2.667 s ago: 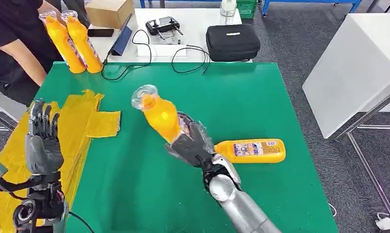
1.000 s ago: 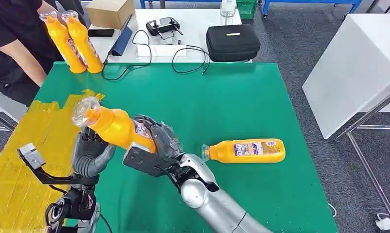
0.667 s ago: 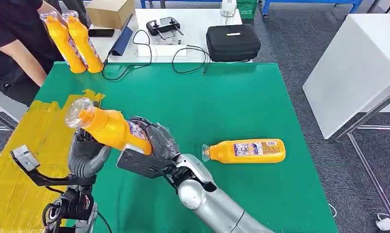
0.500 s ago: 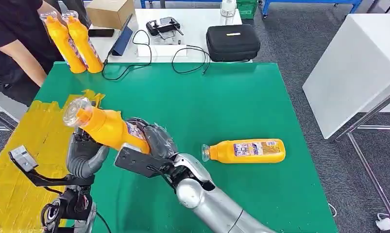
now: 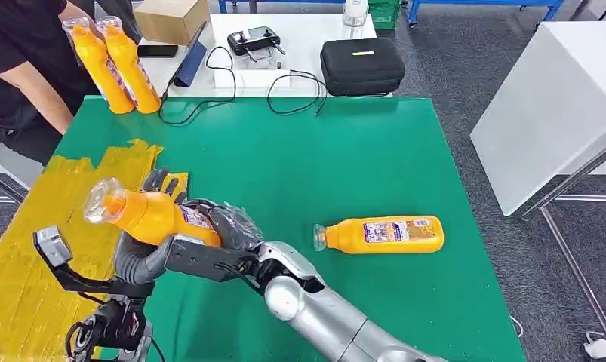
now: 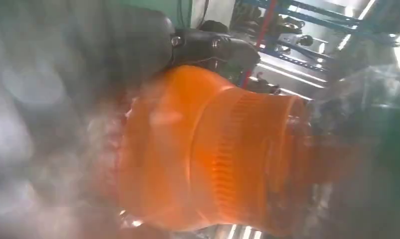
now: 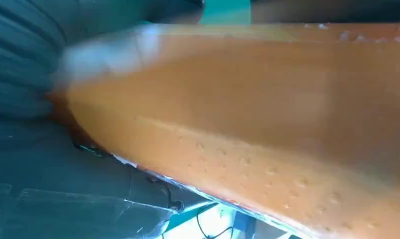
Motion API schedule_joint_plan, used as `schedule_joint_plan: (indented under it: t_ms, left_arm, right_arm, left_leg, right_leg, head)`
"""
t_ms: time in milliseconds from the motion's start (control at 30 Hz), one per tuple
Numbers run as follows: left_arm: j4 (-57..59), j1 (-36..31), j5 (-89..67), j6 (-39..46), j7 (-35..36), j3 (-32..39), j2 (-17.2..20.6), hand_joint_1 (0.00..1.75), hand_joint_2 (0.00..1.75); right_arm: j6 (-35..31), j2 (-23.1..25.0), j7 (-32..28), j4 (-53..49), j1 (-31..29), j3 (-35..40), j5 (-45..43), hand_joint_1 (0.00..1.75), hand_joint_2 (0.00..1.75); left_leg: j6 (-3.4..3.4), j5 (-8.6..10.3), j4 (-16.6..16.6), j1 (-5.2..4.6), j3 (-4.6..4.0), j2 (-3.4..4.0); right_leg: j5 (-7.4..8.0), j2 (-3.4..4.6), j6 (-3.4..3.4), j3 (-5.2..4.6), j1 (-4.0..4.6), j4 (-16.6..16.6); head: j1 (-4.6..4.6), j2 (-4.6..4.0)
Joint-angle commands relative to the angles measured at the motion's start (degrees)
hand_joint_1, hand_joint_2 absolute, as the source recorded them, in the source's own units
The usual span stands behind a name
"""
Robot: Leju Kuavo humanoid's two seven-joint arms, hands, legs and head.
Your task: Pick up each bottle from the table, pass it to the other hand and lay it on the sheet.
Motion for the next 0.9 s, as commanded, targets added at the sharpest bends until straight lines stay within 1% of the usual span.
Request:
schedule_joint_plan:
  t_ms: [33,233,300,467,633,667,700,900]
  left_arm:
    - [1.8,-0.9,-0.2,-0.7,0.5,-3.8,1.5,0.00,1.75]
    - [1.8,-0.9,-0.2,-0.7,0.5,-3.8,1.5,0.00,1.75]
    - [1.4,-0.3,0.7,-2.7,1.5,-5.3,2.1,0.00,1.75]
    - [1.9,0.9,0.3,-3.7,1.9,-8.2,2.0,0.00,1.75]
    - [3.1,0.5,0.6,-2.8,1.5,-7.5,1.8,0.00,1.75]
    - [3.0,0.4,0.6,-2.7,0.8,-6.7,1.5,0.10,1.75]
    - [2.6,0.5,0.3,-2.5,0.0,-6.1,1.1,1.75,1.75]
    - [2.0,0.4,-0.7,-1.9,-0.9,-4.9,0.3,1.75,1.75]
  right_arm:
    - [0.4,0.0,0.3,5.7,-3.4,2.8,0.1,1.75,1.75]
    - [0.4,0.0,0.3,5.7,-3.4,2.8,0.1,1.75,1.75]
    - [0.6,0.0,0.6,6.6,-3.8,2.8,0.4,1.75,1.75]
    - [1.0,0.3,0.6,6.8,-4.3,3.3,1.1,1.75,1.75]
    - [1.5,0.2,1.0,4.8,-3.6,4.5,1.9,1.75,1.75]
    - [1.7,0.1,1.1,4.4,-3.3,4.7,1.9,1.75,1.75]
    - [1.7,0.0,1.3,4.1,-2.9,4.8,2.0,1.75,1.75]
    - [1.7,0.1,1.7,4.4,-3.2,4.8,1.9,1.75,1.75]
  left_leg:
    - [0.00,-0.02,0.0,-0.02,0.11,-0.04]
    - [0.01,-0.02,0.0,-0.02,0.11,-0.05]
    - [0.00,-0.05,0.0,0.00,0.15,-0.05]
    - [0.01,-0.03,0.0,-0.02,0.13,-0.03]
    - [0.01,-0.04,0.0,-0.02,0.14,-0.06]
    - [0.01,-0.06,0.0,-0.02,0.19,-0.05]
    - [0.01,-0.07,0.0,0.00,0.20,-0.03]
    - [0.01,-0.02,0.0,-0.01,0.08,-0.06]
  right_leg:
    - [-0.03,-0.08,0.00,0.11,-0.01,0.0]
    - [-0.04,-0.08,0.00,0.12,-0.01,0.0]
    - [-0.06,-0.10,0.00,0.17,0.00,0.0]
    - [-0.04,-0.07,0.00,0.13,-0.01,0.0]
    - [-0.06,-0.11,0.00,0.15,-0.01,0.0]
    - [-0.08,-0.11,0.00,0.20,-0.01,0.0]
    - [-0.07,-0.09,0.00,0.21,0.01,0.0]
    - [-0.04,-0.10,0.00,0.09,0.00,0.0]
  head:
    - [0.00,0.00]
    - [0.02,0.00]
    - [0.00,0.00]
    - [0.02,0.00]
    - [0.00,0.00]
    - [0.00,0.00]
    - [0.00,0.00]
    - [0.02,0.00]
